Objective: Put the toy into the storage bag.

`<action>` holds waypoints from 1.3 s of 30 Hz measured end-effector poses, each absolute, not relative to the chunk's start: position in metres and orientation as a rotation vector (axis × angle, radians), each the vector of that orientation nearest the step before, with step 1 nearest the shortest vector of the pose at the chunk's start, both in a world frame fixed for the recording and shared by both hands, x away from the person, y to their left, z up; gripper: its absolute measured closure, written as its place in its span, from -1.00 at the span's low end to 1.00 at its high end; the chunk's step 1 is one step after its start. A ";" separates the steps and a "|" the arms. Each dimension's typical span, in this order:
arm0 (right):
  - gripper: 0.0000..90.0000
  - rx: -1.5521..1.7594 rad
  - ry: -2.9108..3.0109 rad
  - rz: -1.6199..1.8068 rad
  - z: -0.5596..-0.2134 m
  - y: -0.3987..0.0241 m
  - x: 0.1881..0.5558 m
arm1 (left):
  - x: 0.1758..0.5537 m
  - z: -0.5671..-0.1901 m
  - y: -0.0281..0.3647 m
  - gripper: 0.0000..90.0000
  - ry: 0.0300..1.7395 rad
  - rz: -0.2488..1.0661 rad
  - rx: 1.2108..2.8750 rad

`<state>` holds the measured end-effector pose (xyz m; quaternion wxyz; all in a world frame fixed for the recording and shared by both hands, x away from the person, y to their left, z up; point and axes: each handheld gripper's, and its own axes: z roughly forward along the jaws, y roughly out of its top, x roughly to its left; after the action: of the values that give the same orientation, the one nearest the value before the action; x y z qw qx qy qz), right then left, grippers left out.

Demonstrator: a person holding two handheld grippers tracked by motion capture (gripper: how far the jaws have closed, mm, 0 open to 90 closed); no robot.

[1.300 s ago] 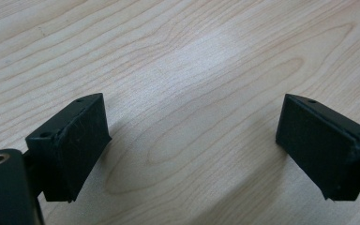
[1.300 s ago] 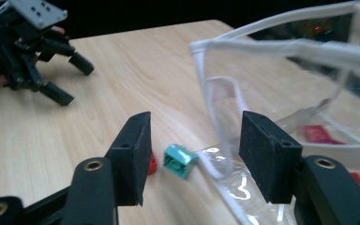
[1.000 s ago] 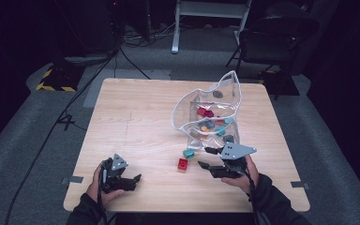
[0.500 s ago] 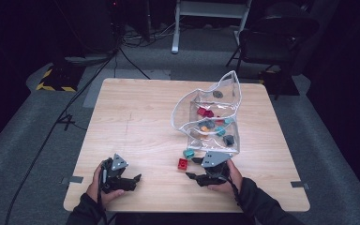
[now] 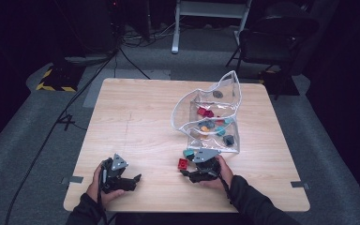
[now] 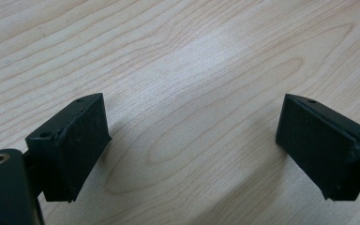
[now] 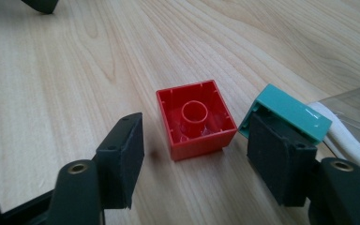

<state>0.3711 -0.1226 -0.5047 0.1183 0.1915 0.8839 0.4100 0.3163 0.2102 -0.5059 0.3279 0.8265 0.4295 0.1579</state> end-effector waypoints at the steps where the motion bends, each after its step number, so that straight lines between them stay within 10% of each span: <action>1: -0.18 0.569 2.588 1.197 -0.506 -0.121 0.372 | 0.316 -0.506 0.210 -0.78 1.124 0.414 2.164; 17: 0.30 0.598 2.578 1.206 -0.506 -0.120 0.376 | 0.316 -0.506 0.210 -0.78 1.124 0.413 2.164; 39: 0.32 0.590 2.534 1.185 -0.486 -0.169 0.360 | 0.316 -0.506 0.210 -0.78 1.123 0.415 2.164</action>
<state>0.3596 -0.1687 -0.4859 0.1407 0.2043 0.8775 0.4104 0.3163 0.2102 -0.5059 0.3280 0.8266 0.4291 0.1584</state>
